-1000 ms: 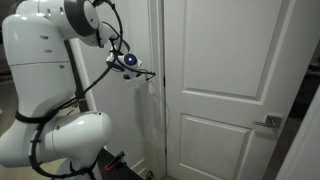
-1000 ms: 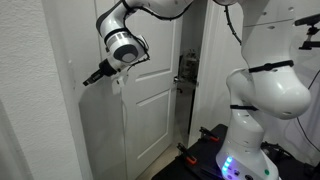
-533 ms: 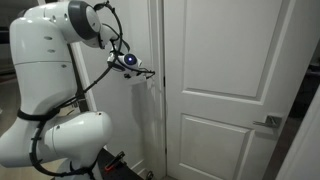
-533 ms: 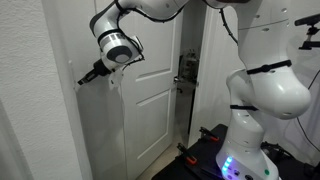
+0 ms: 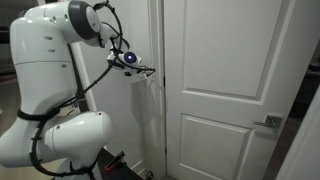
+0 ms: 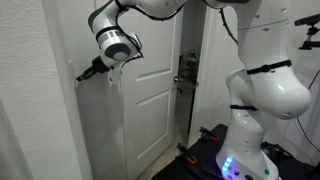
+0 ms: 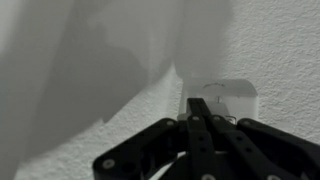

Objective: Turn the light off.

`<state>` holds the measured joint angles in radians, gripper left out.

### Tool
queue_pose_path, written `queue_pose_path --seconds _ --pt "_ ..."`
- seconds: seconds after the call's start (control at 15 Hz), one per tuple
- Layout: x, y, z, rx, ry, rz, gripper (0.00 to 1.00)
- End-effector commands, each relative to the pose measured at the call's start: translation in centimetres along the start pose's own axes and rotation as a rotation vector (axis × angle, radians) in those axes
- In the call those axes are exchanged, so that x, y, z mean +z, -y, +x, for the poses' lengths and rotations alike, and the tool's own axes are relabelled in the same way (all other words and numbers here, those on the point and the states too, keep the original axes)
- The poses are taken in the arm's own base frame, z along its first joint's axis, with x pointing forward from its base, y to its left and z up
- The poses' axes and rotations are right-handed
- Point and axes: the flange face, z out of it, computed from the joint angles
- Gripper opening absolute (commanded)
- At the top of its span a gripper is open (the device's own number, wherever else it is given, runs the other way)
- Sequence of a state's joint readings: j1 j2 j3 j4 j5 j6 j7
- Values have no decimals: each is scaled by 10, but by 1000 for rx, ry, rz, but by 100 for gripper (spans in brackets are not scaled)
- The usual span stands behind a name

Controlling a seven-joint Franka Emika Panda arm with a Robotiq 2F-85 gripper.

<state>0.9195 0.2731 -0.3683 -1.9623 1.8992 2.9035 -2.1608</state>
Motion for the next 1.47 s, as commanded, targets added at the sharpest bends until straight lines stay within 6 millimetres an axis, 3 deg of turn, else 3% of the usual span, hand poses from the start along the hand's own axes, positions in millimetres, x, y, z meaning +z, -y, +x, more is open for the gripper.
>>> queue_pose_path --seconds 0.0,0.73,1.4 --pt "-1 -4 11 -28 -12 -30 0" --pt "3 -2 10 38 74 0 0" --pt "1 -14 26 67 140 -11 0"
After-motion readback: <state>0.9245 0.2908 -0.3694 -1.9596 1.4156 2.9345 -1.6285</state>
